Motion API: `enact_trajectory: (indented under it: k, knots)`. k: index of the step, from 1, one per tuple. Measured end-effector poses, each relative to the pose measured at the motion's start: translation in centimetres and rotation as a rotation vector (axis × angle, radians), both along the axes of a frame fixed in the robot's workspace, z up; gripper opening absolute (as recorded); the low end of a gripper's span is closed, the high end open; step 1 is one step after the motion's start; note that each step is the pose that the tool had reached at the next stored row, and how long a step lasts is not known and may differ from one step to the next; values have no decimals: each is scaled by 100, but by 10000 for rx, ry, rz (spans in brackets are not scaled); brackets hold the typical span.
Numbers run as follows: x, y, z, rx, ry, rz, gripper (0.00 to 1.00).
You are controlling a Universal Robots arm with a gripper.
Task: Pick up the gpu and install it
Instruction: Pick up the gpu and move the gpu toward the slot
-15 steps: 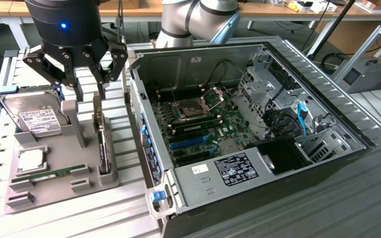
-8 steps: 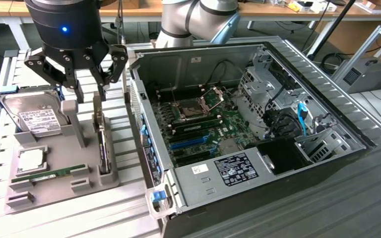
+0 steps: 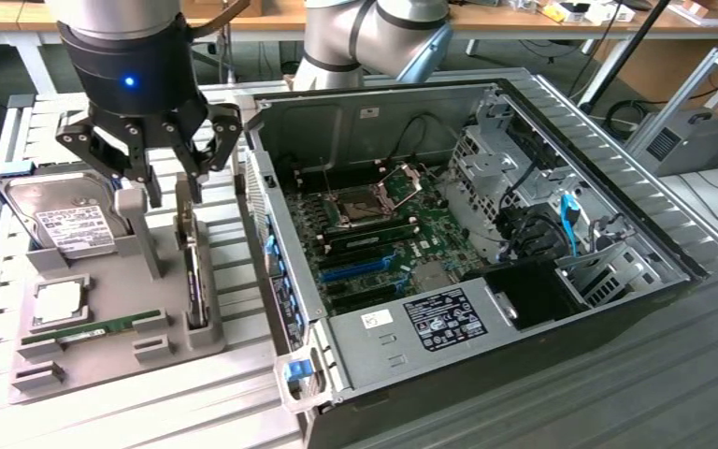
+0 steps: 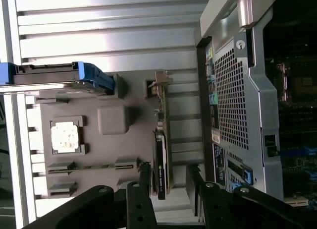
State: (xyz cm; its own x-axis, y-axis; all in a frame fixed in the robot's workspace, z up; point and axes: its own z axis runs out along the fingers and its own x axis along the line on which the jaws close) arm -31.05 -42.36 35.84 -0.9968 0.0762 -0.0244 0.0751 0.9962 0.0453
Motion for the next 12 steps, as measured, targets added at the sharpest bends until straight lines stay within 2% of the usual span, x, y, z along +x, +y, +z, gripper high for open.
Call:
enact_trajectory:
  k: [6,12]
  knots:
    - [0,0,-127,0,0,0,42]
    - [0,0,-191,-1,2,0,42]
